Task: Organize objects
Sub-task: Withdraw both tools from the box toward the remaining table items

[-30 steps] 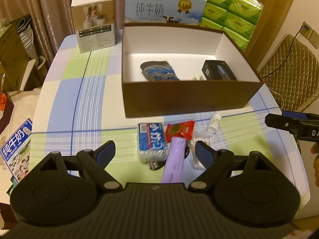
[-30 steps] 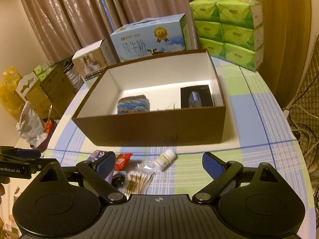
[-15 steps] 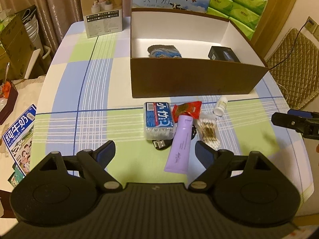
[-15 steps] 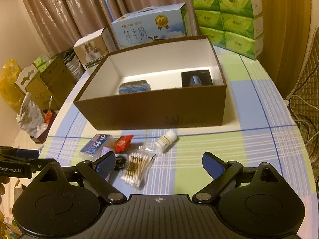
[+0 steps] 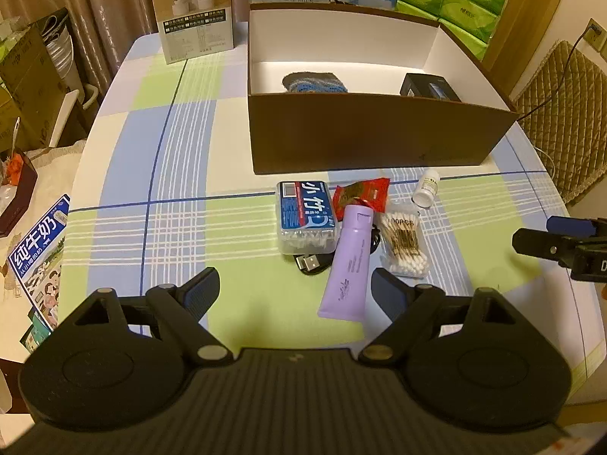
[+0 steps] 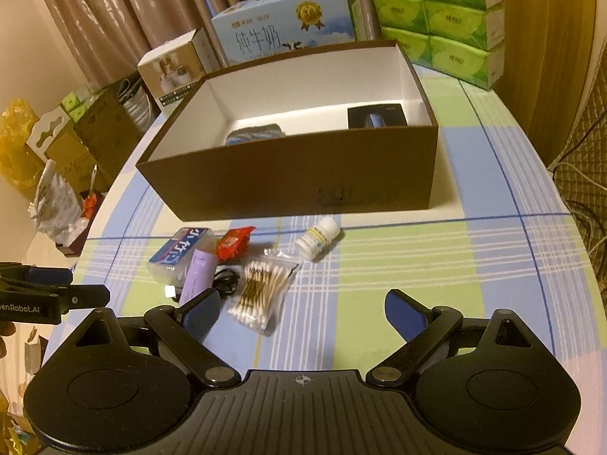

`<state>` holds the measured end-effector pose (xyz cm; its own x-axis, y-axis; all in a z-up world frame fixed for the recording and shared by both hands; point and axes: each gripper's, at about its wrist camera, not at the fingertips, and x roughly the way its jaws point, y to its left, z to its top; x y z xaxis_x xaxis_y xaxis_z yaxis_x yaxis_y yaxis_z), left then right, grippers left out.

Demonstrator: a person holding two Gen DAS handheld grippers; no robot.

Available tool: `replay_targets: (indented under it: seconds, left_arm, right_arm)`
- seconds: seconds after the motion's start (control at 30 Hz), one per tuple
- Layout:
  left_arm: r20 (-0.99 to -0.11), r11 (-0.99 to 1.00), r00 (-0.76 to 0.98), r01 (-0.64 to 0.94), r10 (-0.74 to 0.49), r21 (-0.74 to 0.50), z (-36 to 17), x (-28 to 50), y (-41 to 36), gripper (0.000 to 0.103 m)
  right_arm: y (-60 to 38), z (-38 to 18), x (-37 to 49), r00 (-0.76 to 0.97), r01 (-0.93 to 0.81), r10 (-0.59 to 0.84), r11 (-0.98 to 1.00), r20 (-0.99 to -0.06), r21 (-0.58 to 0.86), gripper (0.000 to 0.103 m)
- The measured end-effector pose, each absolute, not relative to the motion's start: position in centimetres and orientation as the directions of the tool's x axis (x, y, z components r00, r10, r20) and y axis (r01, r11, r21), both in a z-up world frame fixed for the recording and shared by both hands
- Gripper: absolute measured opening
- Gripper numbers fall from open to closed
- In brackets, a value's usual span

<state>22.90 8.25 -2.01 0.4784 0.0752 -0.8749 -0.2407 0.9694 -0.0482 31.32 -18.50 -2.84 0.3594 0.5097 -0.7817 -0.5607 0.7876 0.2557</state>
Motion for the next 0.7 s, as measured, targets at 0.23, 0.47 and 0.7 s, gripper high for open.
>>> replay_targets:
  seconds: [0.23,0.47,0.7]
  left_arm:
    - [-0.883,0.967,0.464,-0.250,0.075,-0.049,-2.9,23.1,8.4,0.084]
    - [-0.890,0.964,0.450,-0.260,0.071,-0.055,-3.8,23.3,8.7,0.084]
    - [-0.893,0.963,0.445,-0.264,0.067,-0.059,-4.4,23.7,8.9,0.084]
  right_arm:
    - [-18.5,-3.6,31.7,0.358,-0.546,0.498,0.798,-0.790,0.255,0.091]
    - [-18.6,-4.5,32.1,0.360,-0.530,0.482,0.811,-0.799,0.250,0.091]
    - [-18.5,-5.2,32.5,0.360,-0.520,0.470,0.818,-0.806,0.245,0.091]
